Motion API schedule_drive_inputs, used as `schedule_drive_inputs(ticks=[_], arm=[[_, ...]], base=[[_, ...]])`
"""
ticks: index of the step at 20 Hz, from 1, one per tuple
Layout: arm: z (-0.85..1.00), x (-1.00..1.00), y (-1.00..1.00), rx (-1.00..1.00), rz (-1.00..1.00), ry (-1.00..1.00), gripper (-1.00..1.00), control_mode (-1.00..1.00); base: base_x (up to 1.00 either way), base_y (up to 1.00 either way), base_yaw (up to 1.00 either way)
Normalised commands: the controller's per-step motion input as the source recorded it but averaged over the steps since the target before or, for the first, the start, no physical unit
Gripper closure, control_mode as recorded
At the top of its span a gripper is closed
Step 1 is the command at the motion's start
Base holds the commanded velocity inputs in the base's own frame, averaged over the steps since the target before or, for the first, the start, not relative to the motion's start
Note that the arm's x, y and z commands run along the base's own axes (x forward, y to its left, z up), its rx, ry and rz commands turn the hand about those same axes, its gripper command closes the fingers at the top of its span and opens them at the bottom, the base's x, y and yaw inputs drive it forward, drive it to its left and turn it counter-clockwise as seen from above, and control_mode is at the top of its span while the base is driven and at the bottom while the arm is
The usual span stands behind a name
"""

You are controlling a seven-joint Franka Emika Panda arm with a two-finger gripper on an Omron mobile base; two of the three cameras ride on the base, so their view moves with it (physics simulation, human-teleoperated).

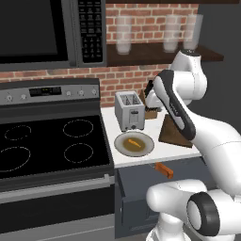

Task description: Pick up the knife from the drawer and place it on the cutting board. Then place the meat from the plate to the cutting board.

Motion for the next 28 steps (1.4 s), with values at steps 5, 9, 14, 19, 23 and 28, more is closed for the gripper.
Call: schedule_drive_inputs(ticks=[5,9,14,19,23,28], arm=[[-0.03,-0.23,0.0,0.0,0.0,0.03,-1.0,-1.0],[-0.24,-0.48,0.0,0.0,0.0,0.13,-1.0,-1.0],[-0.56,-0.58,0.0,0.0,0.0,0.18,-1.0,-1.0],[-0.34,-0.29,0.0,0.0,0.0,0.05,-1.0,-1.0],[-0.32,-0.12,0.0,0.0,0.0,0.01,-1.0,-1.0],[-0.1,-0.03,-0.22,0.0,0.0,0.0,-1.0,-1.0]], base=[[0.0,0.0,0.0],[0.0,0.0,0.0],[0.0,0.0,0.0],[0.0,0.0,0.0],[0.0,0.0,0.0],[0.0,0.0,0.0]])
